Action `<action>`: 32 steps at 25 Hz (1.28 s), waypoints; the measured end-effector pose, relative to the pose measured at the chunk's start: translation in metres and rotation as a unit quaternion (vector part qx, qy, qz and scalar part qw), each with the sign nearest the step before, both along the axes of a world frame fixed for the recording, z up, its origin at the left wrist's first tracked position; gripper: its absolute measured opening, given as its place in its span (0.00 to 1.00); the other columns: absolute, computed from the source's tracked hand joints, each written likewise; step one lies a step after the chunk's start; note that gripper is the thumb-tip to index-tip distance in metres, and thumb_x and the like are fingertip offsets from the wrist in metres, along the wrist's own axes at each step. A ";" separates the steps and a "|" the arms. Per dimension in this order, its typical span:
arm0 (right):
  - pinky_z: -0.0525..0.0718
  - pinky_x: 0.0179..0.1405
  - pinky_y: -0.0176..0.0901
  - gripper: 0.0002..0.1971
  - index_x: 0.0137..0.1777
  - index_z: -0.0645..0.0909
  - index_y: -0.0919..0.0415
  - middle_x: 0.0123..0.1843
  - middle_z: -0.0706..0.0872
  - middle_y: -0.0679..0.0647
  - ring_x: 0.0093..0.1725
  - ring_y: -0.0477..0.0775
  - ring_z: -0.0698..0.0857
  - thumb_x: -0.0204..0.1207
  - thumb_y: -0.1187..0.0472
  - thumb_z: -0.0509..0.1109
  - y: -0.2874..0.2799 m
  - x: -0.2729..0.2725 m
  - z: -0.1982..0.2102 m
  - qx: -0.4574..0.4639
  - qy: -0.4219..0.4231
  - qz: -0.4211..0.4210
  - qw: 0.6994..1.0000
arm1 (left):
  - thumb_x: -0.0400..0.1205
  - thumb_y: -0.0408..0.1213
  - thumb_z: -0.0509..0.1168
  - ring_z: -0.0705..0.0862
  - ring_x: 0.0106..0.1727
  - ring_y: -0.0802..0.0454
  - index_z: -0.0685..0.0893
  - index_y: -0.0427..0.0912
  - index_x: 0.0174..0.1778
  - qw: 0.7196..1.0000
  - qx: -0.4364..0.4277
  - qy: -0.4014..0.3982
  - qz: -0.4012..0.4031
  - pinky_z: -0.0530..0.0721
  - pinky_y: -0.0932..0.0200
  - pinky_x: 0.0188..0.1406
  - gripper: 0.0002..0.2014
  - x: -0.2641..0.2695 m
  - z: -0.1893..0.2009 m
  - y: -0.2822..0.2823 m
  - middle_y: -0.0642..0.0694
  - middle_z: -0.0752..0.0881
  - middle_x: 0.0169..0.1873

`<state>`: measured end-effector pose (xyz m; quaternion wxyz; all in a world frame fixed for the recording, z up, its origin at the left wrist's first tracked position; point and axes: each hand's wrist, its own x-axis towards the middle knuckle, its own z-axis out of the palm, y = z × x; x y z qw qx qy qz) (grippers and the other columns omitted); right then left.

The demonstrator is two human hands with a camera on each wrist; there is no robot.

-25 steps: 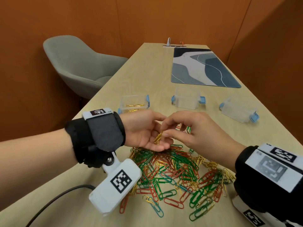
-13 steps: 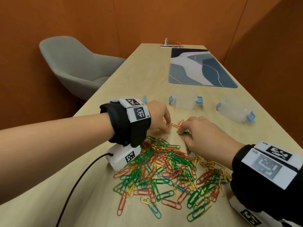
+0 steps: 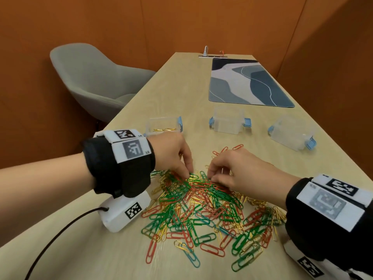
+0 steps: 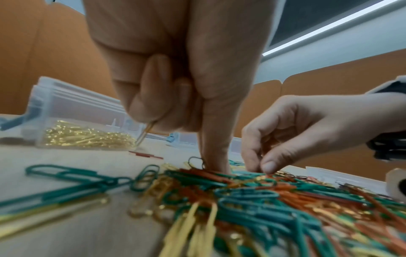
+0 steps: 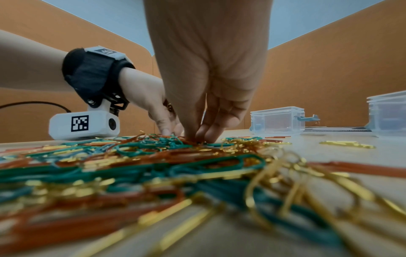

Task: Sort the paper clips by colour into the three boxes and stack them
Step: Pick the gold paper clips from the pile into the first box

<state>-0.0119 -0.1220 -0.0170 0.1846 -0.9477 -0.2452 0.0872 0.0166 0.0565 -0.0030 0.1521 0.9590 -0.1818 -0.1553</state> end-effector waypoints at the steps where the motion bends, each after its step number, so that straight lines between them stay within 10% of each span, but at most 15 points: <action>1: 0.71 0.32 0.21 0.05 0.48 0.86 0.55 0.38 0.85 0.46 0.34 0.38 0.78 0.77 0.58 0.69 0.001 -0.001 0.000 0.002 0.009 -0.006 1.000 | 0.68 0.46 0.78 0.73 0.24 0.63 0.90 0.52 0.40 1.000 0.014 0.018 -0.002 0.67 0.68 0.26 0.08 -0.004 0.000 0.001 0.59 0.75 0.16; 5: 0.73 0.31 0.27 0.10 0.43 0.84 0.52 0.36 0.84 0.44 0.33 0.39 0.78 0.75 0.46 0.68 0.001 -0.006 0.002 0.004 0.028 -0.004 1.000 | 0.73 0.51 0.71 0.75 0.28 0.61 0.85 0.51 0.35 0.989 0.011 0.144 -0.007 0.73 0.69 0.29 0.09 -0.014 0.002 0.008 0.56 0.81 0.27; 9: 0.81 0.43 0.35 0.16 0.48 0.84 0.48 0.41 0.82 0.43 0.39 0.41 0.81 0.66 0.40 0.73 -0.002 -0.015 0.008 0.058 0.038 -0.005 0.998 | 0.84 0.41 0.59 0.61 0.16 0.60 0.78 0.42 0.34 0.924 -0.192 0.307 0.124 0.58 0.71 0.11 0.13 -0.018 0.006 0.018 0.52 0.67 0.20; 15: 0.76 0.40 0.27 0.15 0.48 0.85 0.45 0.42 0.81 0.40 0.39 0.36 0.78 0.65 0.40 0.74 -0.003 -0.022 0.009 0.013 0.049 0.009 0.999 | 0.84 0.51 0.53 0.59 0.20 0.61 0.87 0.37 0.53 0.910 -0.236 0.306 0.151 0.57 0.71 0.13 0.23 -0.023 0.009 0.025 0.53 0.66 0.23; 23: 0.72 0.33 0.29 0.28 0.52 0.81 0.43 0.38 0.78 0.40 0.35 0.37 0.76 0.53 0.34 0.78 -0.007 -0.025 0.009 -0.007 0.076 -0.005 0.997 | 0.87 0.43 0.49 0.78 0.23 0.56 0.83 0.30 0.52 0.797 -0.388 0.392 0.246 0.78 0.69 0.18 0.22 -0.020 0.020 0.030 0.45 0.81 0.28; 27: 0.81 0.47 0.36 0.20 0.51 0.83 0.43 0.42 0.80 0.39 0.42 0.40 0.80 0.61 0.38 0.76 -0.004 -0.027 0.009 0.018 0.073 0.018 0.997 | 0.86 0.37 0.51 0.67 0.17 0.60 0.77 0.40 0.37 0.832 -0.363 0.356 0.221 0.64 0.72 0.11 0.15 -0.016 0.031 0.028 0.50 0.71 0.22; 32: 0.80 0.45 0.32 0.13 0.48 0.84 0.46 0.43 0.83 0.43 0.43 0.40 0.82 0.69 0.41 0.72 -0.005 -0.027 0.010 0.039 0.051 0.012 0.998 | 0.85 0.36 0.54 0.67 0.21 0.59 0.77 0.42 0.35 0.927 -0.268 0.077 0.253 0.64 0.70 0.16 0.14 0.025 0.055 0.023 0.51 0.71 0.24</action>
